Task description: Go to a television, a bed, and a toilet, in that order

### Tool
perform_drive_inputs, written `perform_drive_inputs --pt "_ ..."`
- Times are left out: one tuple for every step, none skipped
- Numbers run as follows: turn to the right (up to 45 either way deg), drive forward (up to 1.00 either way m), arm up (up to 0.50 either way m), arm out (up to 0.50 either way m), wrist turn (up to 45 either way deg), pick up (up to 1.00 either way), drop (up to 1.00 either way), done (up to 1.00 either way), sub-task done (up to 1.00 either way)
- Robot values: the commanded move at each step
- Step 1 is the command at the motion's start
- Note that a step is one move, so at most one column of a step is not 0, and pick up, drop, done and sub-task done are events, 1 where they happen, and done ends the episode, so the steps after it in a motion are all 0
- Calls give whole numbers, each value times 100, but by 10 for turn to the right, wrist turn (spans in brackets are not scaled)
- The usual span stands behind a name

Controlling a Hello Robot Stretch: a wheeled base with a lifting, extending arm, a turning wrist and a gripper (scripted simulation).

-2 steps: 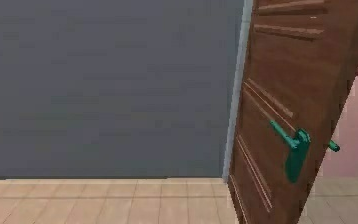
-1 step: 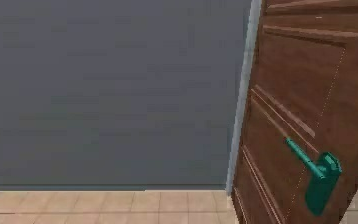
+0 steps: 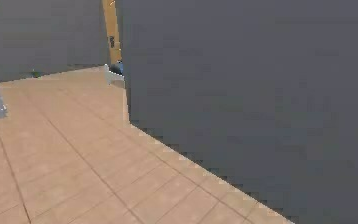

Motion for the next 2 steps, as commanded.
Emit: perform_drive_inputs --pt "-270 0 0 0 0 0 0 0 0" --pt "0 100 0 0 0 0 0 0 0"
